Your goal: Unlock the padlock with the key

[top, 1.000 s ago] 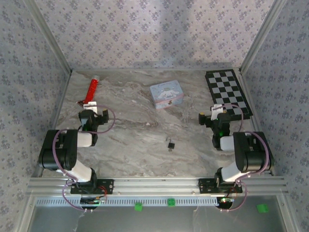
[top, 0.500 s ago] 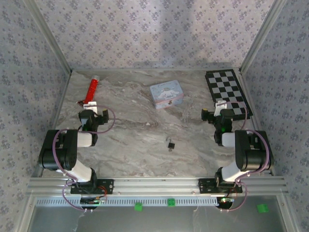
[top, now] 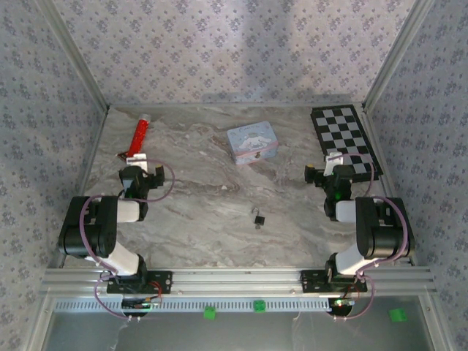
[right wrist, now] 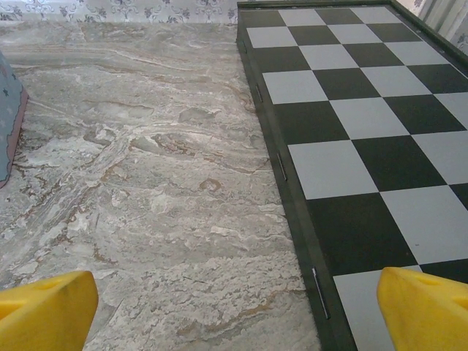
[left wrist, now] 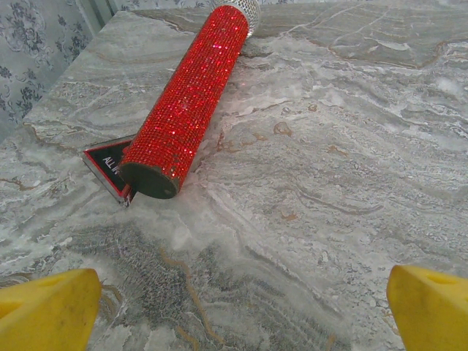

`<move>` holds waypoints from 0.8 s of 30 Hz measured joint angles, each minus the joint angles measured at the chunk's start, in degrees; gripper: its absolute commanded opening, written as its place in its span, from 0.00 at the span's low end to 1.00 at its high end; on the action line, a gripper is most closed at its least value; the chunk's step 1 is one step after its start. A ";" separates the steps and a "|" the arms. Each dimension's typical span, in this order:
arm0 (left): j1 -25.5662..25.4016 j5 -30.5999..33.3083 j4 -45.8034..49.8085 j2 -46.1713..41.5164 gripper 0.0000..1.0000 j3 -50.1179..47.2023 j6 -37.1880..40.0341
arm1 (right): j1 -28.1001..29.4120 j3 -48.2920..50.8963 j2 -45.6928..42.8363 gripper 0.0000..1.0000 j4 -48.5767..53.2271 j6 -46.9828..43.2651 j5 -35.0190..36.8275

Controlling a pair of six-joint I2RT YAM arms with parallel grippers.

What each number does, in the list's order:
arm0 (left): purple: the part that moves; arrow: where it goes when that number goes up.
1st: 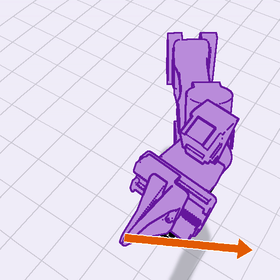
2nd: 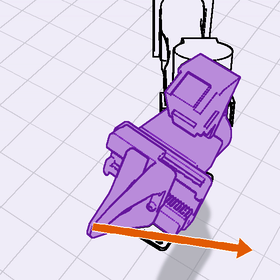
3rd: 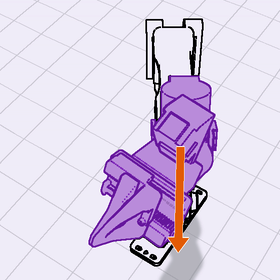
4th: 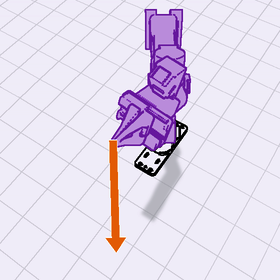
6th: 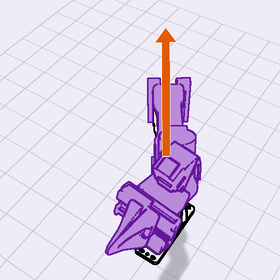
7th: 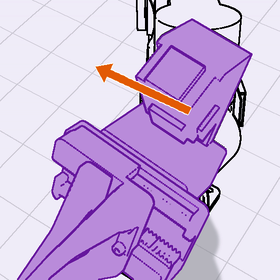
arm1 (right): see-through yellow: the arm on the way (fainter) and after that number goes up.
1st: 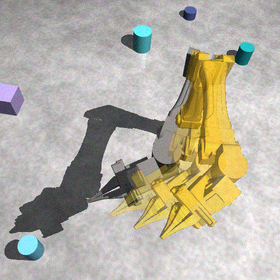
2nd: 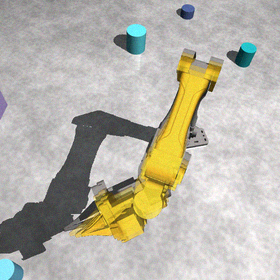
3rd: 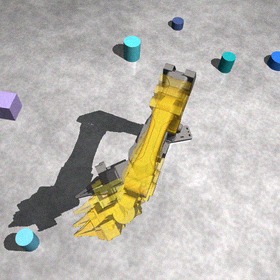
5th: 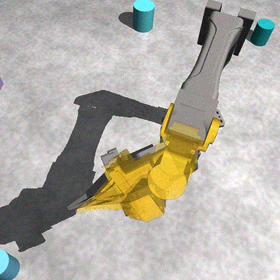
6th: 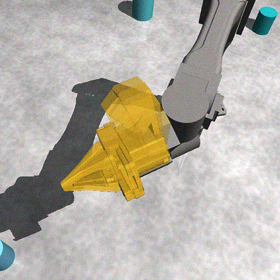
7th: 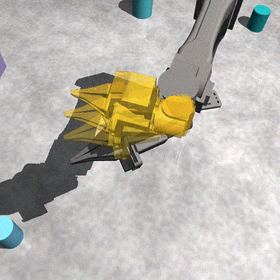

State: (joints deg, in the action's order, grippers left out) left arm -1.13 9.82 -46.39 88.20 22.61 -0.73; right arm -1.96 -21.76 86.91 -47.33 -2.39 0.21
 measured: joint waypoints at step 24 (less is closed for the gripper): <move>-0.55 1.20 -0.42 0.00 1.00 -0.02 0.02 | 0.00 -0.17 0.00 0.99 0.94 0.02 0.13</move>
